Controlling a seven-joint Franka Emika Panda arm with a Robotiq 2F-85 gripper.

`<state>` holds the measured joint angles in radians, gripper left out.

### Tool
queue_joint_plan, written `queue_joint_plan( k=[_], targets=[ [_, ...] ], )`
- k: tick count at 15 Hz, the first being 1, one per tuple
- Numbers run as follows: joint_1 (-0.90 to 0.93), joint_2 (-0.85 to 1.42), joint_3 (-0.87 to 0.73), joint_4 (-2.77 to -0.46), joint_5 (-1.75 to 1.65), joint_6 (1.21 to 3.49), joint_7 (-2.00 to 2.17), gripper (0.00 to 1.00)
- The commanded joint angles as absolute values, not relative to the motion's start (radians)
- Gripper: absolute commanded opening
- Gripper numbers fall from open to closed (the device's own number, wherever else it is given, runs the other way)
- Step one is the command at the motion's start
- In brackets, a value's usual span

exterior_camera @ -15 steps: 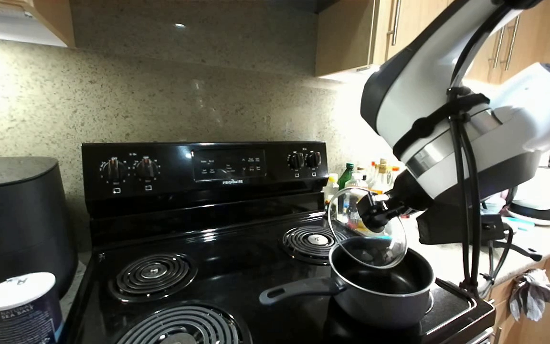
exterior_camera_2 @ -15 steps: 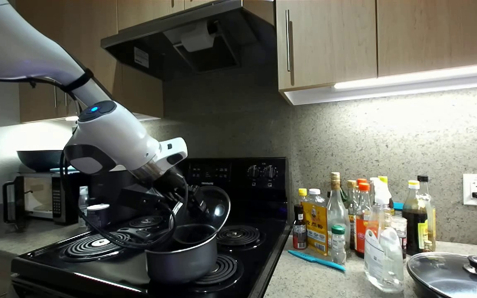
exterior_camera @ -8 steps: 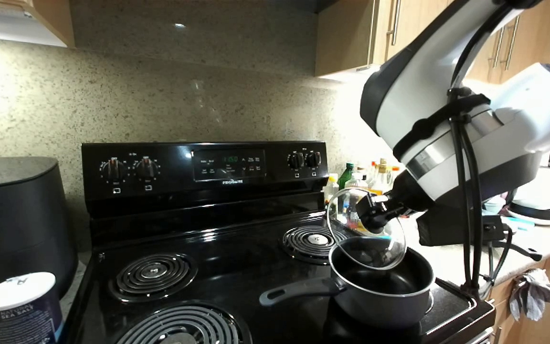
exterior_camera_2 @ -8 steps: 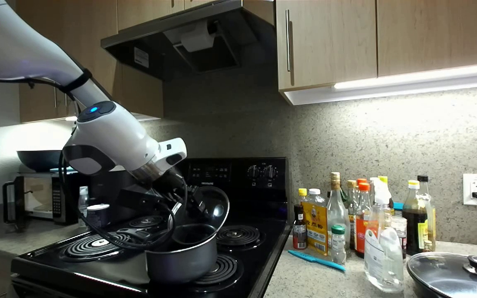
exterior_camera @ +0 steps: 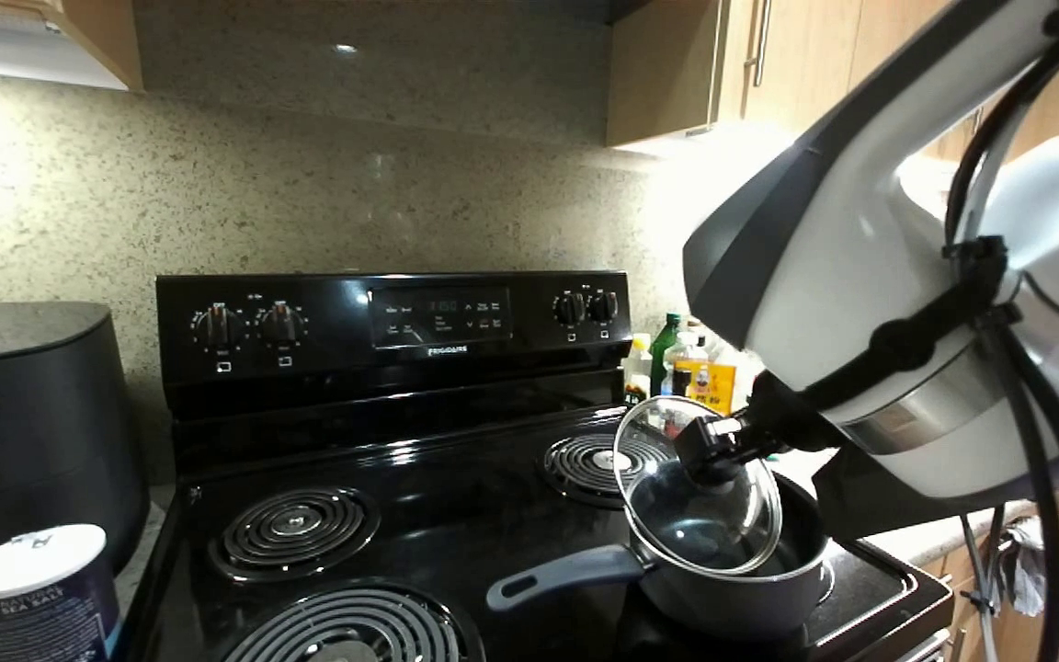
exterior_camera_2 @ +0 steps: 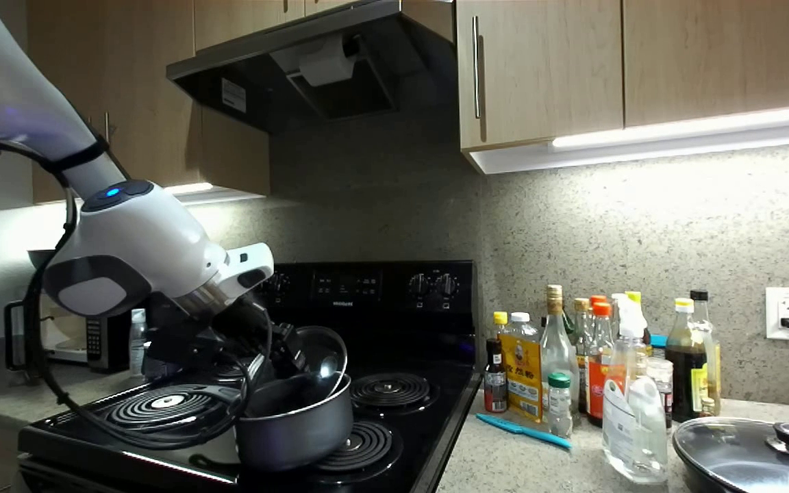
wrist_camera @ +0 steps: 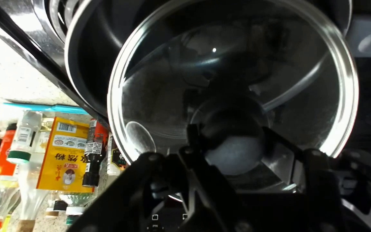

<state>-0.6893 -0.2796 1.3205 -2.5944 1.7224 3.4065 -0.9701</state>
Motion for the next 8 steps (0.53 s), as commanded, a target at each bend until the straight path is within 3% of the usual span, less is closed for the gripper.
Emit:
queue_joint_plan(
  k=[1,3,4,8],
  targets=[
    [-0.658,-0.278,1.298,-2.599,1.692,3.426,-0.930,0.48],
    [-0.584,-0.277,1.239,-2.610,1.608,3.463,-0.821,0.48],
    [-0.569,-0.277,1.226,-2.612,1.600,3.463,-0.809,0.23],
    [-0.595,-0.165,1.245,-2.630,1.678,3.502,-0.893,0.23]
  ],
)
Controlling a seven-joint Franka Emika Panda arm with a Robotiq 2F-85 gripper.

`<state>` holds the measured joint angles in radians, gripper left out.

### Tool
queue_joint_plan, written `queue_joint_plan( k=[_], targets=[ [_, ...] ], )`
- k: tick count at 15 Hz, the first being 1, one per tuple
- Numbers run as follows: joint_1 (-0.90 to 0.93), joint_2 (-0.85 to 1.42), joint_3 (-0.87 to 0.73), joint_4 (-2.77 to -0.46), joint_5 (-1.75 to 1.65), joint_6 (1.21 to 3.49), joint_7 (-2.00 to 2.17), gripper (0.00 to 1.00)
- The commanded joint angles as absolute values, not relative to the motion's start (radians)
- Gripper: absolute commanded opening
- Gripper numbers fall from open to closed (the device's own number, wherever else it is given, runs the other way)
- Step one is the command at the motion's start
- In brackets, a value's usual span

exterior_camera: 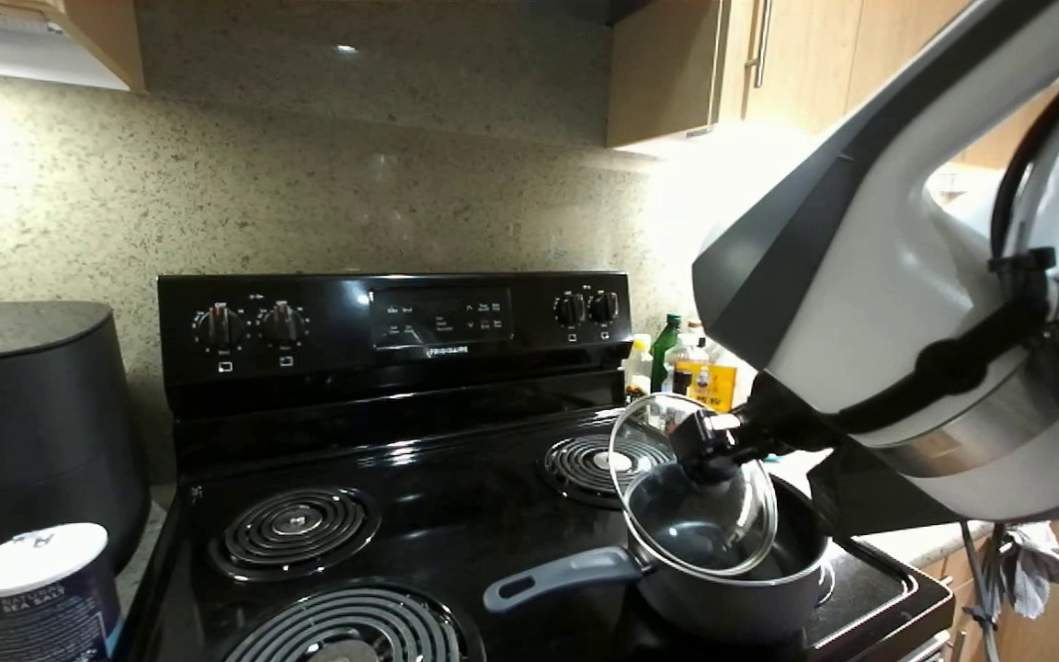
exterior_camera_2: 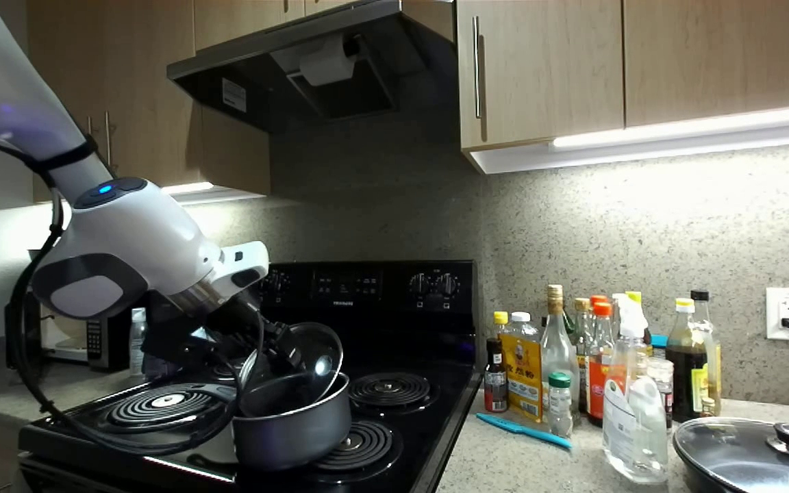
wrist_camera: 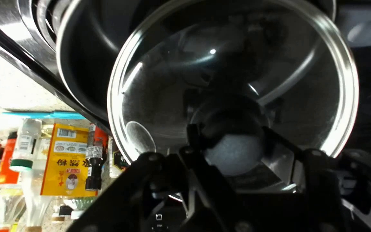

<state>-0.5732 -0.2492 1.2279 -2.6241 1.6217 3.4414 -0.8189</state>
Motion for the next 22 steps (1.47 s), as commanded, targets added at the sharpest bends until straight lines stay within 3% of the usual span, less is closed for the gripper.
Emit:
queue_joint_plan(
  k=[1,6,12,13,16,17,22],
  targets=[
    [-0.618,-0.165,1.263,-2.646,1.711,3.502,-0.918,0.23],
    [-0.690,-0.242,1.321,-2.611,1.841,3.465,-1.025,0.23],
    [-0.669,-0.261,1.283,-2.543,1.793,3.452,-0.970,0.23],
    [-0.665,-0.236,1.292,-2.567,1.802,3.455,-0.972,0.48],
    [-0.665,-0.238,1.287,-2.546,1.799,3.455,-0.972,0.48],
    [-0.665,-0.238,1.287,-2.545,1.799,3.455,-0.972,0.23],
    [-0.589,-0.398,1.255,-2.533,1.807,3.426,-0.946,0.23]
  ],
)
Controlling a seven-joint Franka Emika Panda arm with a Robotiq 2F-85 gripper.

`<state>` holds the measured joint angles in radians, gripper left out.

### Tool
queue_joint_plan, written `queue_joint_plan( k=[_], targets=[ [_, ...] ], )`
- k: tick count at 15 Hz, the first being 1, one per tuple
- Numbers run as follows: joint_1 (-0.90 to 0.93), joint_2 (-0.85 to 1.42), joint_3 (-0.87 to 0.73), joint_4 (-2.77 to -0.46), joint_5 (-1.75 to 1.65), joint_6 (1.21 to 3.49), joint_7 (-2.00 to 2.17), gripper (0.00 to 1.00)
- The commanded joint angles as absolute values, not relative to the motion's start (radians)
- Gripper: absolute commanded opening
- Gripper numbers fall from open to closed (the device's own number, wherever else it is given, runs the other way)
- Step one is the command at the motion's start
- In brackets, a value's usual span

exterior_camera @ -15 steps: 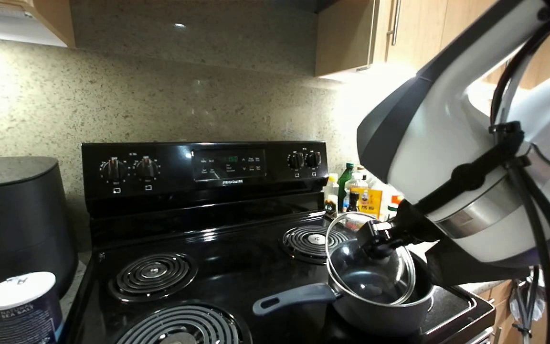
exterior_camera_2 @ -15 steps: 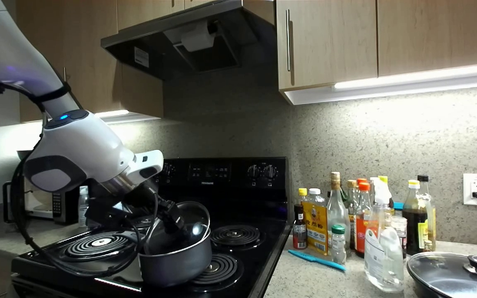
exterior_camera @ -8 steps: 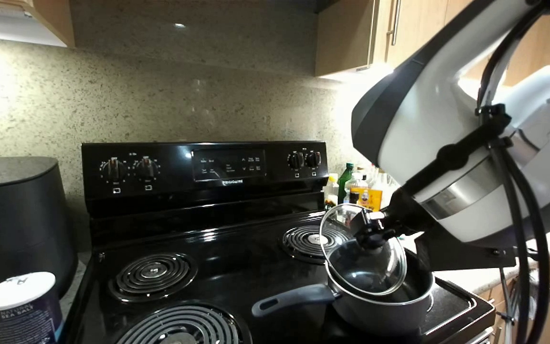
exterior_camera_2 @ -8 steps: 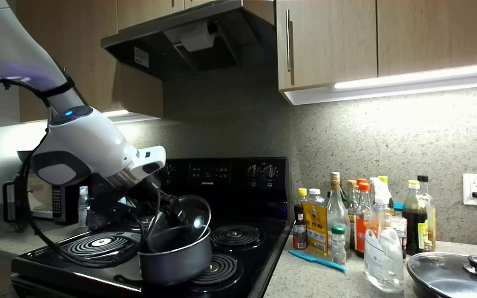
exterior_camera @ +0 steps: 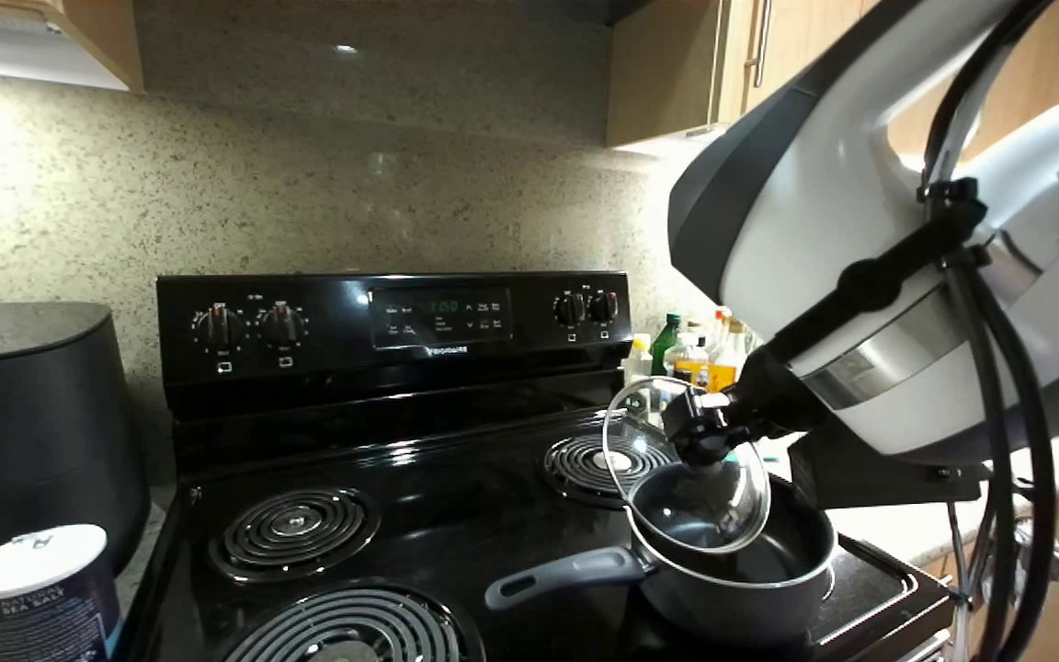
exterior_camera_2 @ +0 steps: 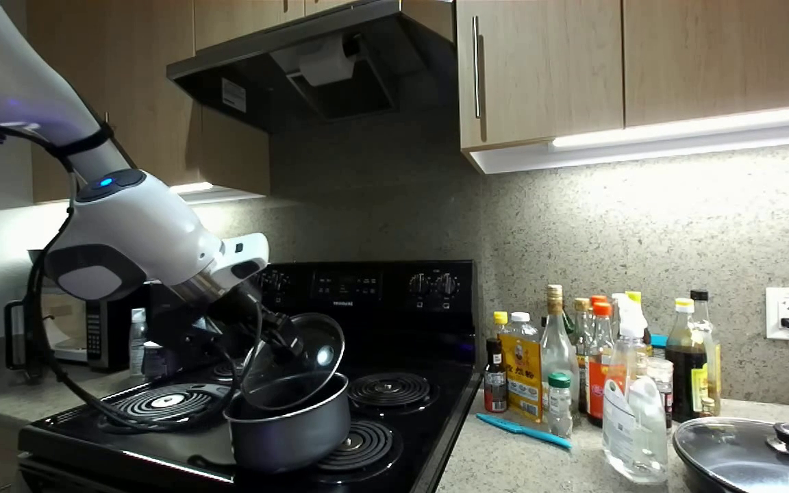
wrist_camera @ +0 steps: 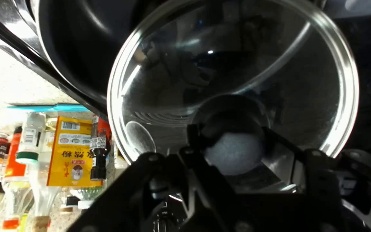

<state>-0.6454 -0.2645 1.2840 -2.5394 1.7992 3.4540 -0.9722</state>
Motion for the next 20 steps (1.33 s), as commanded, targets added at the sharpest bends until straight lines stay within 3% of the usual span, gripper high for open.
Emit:
queue_joint_plan(
  k=[1,5,6,9,10,11,12,16,18,19,20],
  targets=[
    [-0.568,-0.441,1.243,-2.529,1.805,3.413,-0.936,0.23],
    [-0.543,-0.612,1.234,-2.494,1.781,3.378,-0.877,0.23],
    [-0.542,-0.488,1.240,-2.493,1.797,3.418,-0.926,0.48],
    [-0.540,-0.583,1.245,-2.486,1.797,3.393,-0.902,0.48],
    [-0.540,-0.592,1.245,-2.488,1.797,3.388,-0.899,0.23],
    [-0.448,-0.451,1.194,-2.553,1.606,3.433,-0.750,0.23],
    [-0.479,-0.441,1.215,-2.531,1.763,3.431,-0.922,0.23],
    [-0.421,-0.273,1.207,-2.597,1.818,3.533,-0.968,0.23],
    [-0.461,-0.333,1.222,-2.616,1.920,3.463,-1.010,0.23],
    [-0.461,-0.334,1.227,-2.617,1.842,3.461,-0.934,0.48],
    [-0.466,-0.330,1.225,-2.618,1.868,3.457,-0.956,0.48]
  ],
)
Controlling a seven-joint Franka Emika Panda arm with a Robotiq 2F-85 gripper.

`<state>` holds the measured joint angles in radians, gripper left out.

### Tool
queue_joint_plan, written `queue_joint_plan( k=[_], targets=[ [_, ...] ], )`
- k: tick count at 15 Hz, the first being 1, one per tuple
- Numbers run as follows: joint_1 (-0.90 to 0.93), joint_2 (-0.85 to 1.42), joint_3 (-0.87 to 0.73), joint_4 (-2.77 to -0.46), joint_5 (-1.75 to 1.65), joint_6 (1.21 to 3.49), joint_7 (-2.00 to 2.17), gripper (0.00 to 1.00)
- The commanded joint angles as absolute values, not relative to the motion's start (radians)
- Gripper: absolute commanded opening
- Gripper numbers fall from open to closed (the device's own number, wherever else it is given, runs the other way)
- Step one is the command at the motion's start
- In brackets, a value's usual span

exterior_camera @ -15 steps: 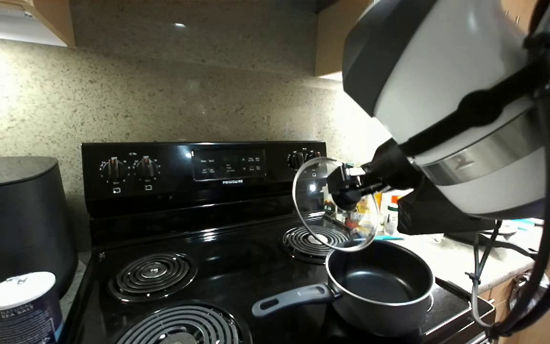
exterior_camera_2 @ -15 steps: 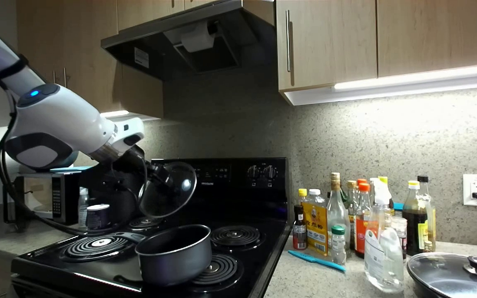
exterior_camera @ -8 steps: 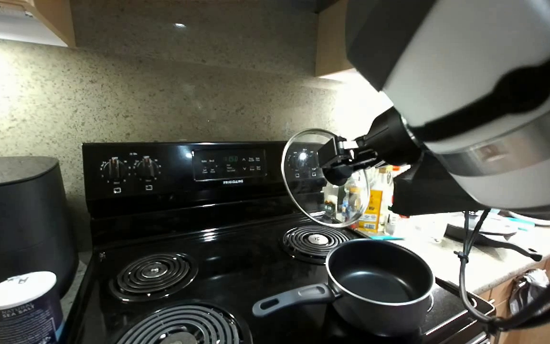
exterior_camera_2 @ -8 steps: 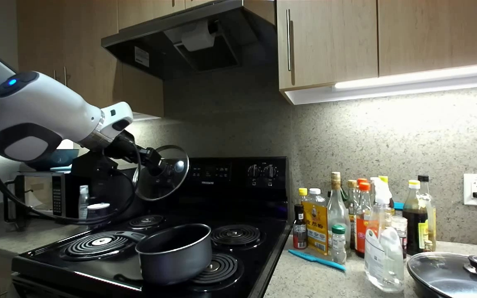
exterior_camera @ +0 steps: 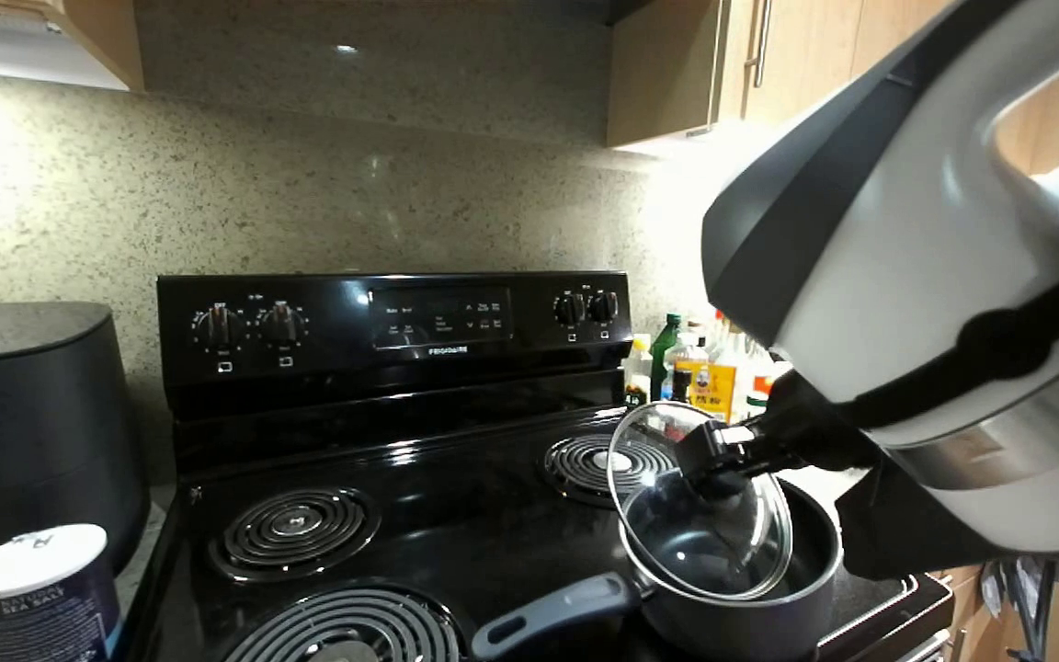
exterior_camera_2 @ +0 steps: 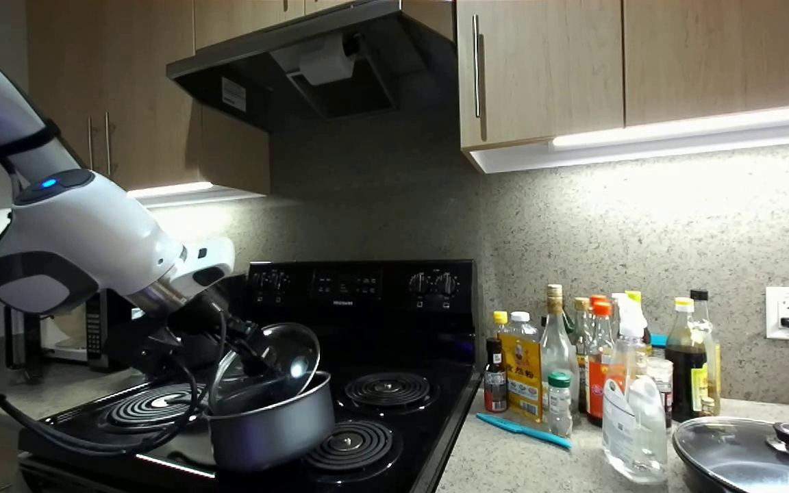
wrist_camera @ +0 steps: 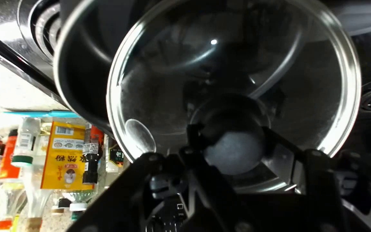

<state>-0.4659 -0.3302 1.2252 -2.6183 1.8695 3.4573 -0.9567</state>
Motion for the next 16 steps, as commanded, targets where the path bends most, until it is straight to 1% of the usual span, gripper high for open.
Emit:
queue_joint_plan(
  k=[1,9,10,13,16],
  targets=[
    [-0.468,-0.329,1.225,-2.621,1.882,3.457,-0.965,0.48],
    [-0.467,-0.327,1.226,-2.623,1.885,3.456,-0.966,0.48],
    [-0.474,-0.318,1.231,-2.626,1.886,3.456,-0.977,0.23],
    [-0.458,-0.169,1.202,-2.615,1.903,3.481,-1.045,0.23],
    [-0.445,-0.139,1.160,-2.585,1.921,3.460,-1.074,0.23]
  ],
)
